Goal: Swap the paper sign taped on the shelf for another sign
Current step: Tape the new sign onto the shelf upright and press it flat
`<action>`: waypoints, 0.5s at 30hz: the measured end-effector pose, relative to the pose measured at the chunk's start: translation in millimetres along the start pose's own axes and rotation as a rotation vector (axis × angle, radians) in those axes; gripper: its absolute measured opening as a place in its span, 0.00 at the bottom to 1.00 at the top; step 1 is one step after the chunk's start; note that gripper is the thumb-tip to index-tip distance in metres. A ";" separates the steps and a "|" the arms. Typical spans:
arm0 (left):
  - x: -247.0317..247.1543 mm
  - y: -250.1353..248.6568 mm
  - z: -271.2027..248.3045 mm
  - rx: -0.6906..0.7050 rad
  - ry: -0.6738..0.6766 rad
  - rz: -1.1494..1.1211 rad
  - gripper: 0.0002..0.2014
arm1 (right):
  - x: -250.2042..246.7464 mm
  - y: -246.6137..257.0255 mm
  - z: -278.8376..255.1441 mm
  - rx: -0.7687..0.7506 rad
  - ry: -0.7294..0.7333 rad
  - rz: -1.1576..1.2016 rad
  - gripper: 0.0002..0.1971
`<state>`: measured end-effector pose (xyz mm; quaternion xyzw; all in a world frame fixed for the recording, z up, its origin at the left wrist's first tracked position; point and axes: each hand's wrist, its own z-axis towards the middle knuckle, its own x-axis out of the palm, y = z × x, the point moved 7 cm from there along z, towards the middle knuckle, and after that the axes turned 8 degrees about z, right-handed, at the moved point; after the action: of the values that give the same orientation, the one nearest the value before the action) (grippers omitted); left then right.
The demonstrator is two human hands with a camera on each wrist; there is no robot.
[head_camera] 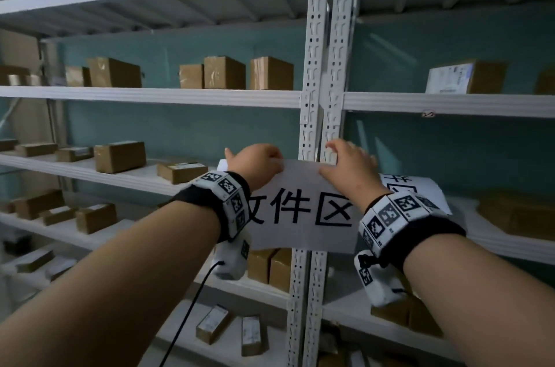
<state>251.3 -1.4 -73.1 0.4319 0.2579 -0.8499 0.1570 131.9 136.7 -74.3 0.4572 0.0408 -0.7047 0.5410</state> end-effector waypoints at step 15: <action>-19.2 4.6 34.4 0.002 -0.116 -0.244 0.04 | -49.1 -75.1 15.6 0.268 -0.170 0.223 0.03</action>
<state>242.2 -24.1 -41.8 0.3475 0.2981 -0.8865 0.0669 62.3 194.6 -64.3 0.4655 -0.1501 -0.6755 0.5517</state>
